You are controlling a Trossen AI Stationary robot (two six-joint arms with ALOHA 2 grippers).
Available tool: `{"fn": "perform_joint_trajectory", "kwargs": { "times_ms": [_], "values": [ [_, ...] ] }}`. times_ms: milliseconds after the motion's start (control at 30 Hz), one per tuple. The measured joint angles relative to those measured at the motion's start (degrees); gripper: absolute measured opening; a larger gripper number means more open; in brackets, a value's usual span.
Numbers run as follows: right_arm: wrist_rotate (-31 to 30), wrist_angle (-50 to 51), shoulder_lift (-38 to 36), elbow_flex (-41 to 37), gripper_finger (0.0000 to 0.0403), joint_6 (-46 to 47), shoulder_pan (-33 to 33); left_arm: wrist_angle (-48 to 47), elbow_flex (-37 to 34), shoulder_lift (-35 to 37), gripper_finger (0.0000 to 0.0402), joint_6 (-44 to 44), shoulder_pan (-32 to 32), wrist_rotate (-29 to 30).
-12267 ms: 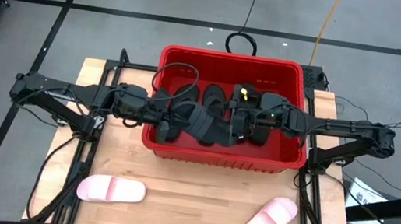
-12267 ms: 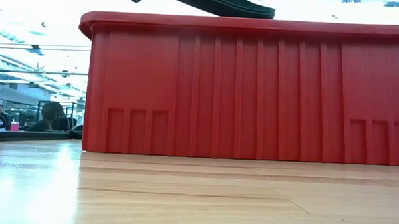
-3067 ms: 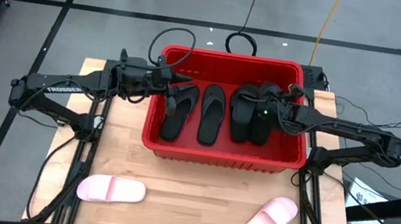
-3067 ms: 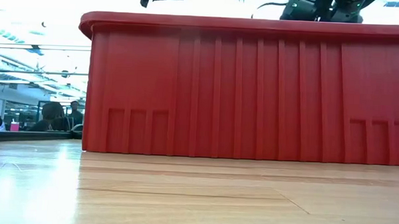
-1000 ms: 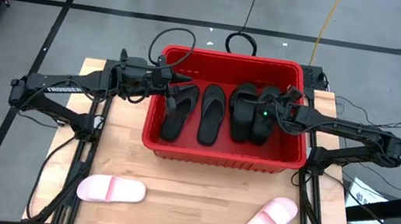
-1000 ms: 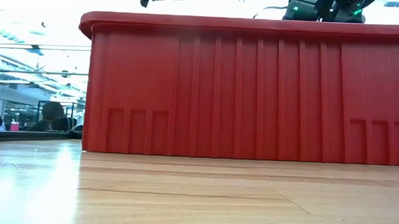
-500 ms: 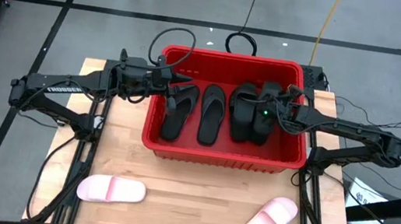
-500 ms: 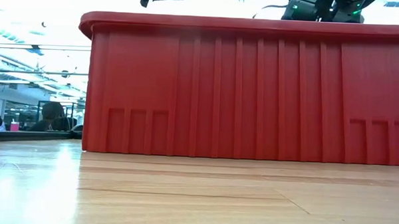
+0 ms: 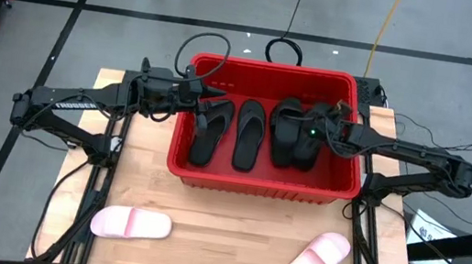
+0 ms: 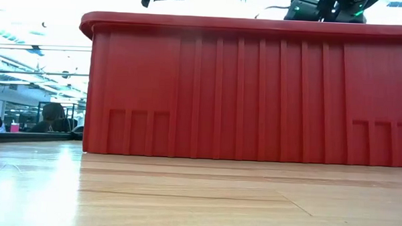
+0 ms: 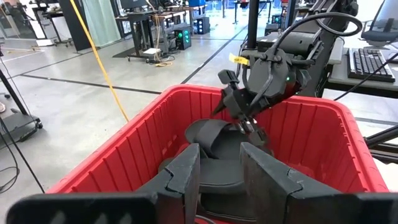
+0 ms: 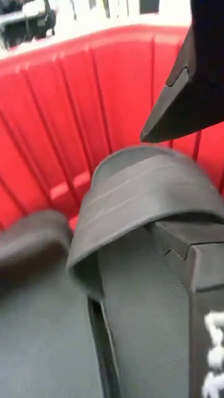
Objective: Pick and place slides into bin
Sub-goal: Put the black slide into the red bin
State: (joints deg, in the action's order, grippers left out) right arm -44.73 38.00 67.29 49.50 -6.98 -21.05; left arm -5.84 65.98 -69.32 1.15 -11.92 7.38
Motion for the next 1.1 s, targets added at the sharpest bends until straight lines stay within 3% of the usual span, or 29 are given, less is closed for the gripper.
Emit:
{"fn": "perform_joint_trajectory", "kwargs": {
  "times_ms": [400, 533, 700, 1100],
  "values": [
    [-1.7, -4.3, 0.0, 0.0, 0.0188, -15.1, -3.4, 0.1, 0.0, 0.0, 0.0118, 0.1, 0.0, 0.0],
    [-1.2, -5.1, 0.0, 0.0, 0.0191, -14.1, -4.7, 0.1, 0.0, 0.0, 0.0118, 0.1, 0.0, 0.0],
    [5.9, -4.7, 0.0, 0.0, 0.0187, -10.3, -6.3, 0.1, 0.0, 0.0, 0.0118, 0.1, 0.0, 0.0],
    [10.3, -2.1, 0.0, -0.2, 0.0189, -10.4, -6.5, 0.1, 0.0, 0.0, 0.0118, -0.1, 0.0, 0.0]
  ]
}}
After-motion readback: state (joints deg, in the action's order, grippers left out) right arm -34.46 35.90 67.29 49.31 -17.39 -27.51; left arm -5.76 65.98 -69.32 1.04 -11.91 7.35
